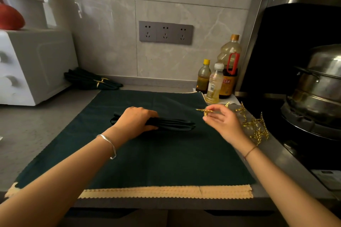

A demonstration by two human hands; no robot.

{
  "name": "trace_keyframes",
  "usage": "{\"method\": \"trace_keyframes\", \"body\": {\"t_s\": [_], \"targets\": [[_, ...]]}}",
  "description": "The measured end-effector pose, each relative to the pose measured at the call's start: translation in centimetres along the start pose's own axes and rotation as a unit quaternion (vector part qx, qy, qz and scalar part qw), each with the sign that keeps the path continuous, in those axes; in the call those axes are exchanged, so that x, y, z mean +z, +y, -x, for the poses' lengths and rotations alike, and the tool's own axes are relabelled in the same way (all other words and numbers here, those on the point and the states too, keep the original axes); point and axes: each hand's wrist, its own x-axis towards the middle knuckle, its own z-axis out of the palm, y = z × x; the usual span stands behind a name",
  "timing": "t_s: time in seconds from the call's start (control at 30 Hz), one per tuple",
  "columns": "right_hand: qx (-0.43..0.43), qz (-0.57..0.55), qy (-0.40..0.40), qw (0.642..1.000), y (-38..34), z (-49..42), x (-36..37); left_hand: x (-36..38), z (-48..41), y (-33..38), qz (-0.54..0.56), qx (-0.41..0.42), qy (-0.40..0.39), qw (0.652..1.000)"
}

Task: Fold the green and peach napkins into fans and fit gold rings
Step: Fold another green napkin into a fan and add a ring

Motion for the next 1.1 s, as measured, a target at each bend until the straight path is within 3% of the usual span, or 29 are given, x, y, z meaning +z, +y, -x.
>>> {"method": "trace_keyframes", "body": {"t_s": [0.23,0.6,0.7,0.87,1.1], "targets": [[-0.063,0.053,-0.128,0.988,-1.4,2.7,3.1,-1.2,2.6,0.3,0.03,-0.009,0.008,0.999],[-0.119,0.206,-0.192,0.952,-4.0,3.5,5.7,-2.0,3.3,1.7,0.015,0.014,-0.033,0.999],[-0.135,0.252,-0.196,0.938,-4.3,3.6,6.4,-2.0,3.0,2.1,0.011,0.018,-0.031,0.999],[-0.077,0.342,-0.187,0.918,-3.0,3.5,4.9,-1.8,3.4,1.6,0.005,-0.001,-0.032,0.999],[-0.056,0.317,-0.155,0.934,-2.6,4.0,5.7,-0.9,2.8,3.9,0.068,0.032,-0.013,0.997]]}}
